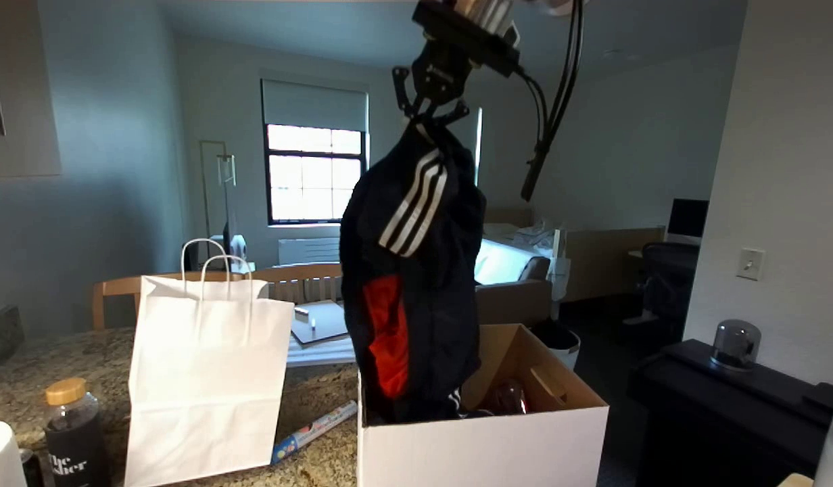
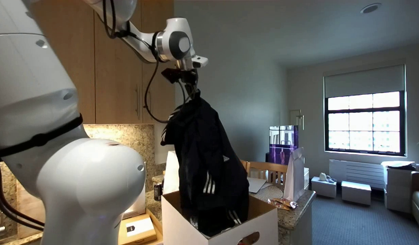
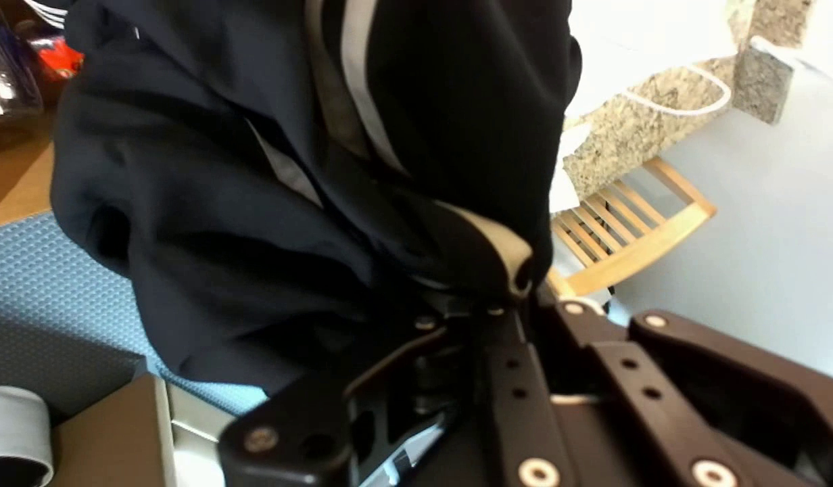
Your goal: Take the jacket out of the white storage box
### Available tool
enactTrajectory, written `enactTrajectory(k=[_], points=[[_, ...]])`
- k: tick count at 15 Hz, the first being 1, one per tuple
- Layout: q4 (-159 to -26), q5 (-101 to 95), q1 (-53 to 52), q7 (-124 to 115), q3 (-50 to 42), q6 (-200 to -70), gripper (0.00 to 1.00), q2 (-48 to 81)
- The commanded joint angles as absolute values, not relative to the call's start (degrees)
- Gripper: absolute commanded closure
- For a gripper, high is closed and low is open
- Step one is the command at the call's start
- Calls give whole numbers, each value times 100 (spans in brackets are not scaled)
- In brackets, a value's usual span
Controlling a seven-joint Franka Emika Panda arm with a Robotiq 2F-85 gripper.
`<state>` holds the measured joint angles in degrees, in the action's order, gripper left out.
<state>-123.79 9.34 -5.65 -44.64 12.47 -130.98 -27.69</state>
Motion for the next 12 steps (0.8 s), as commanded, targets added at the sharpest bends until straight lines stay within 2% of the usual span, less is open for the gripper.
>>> enactTrajectory(k=[1, 2, 3, 6, 7, 8, 12], points=[[-12098, 810, -476, -4860, 1457, -12167, 98, -3479], [-12131, 905, -565, -4670, 1409, -11963, 98, -3550], [-12095, 912, -485, -4701, 1470, -12211, 91, -3367], [-12105, 922, -490, -4693, 1487, -11930, 91, -3571], [-12120, 922, -491, -4693, 1484, -11930, 98, -3560], [-12008, 762, -442, -4685, 1584, -11981, 98, -3479], [-10931, 135, -290, -4922, 2125, -11882, 98, -3294]])
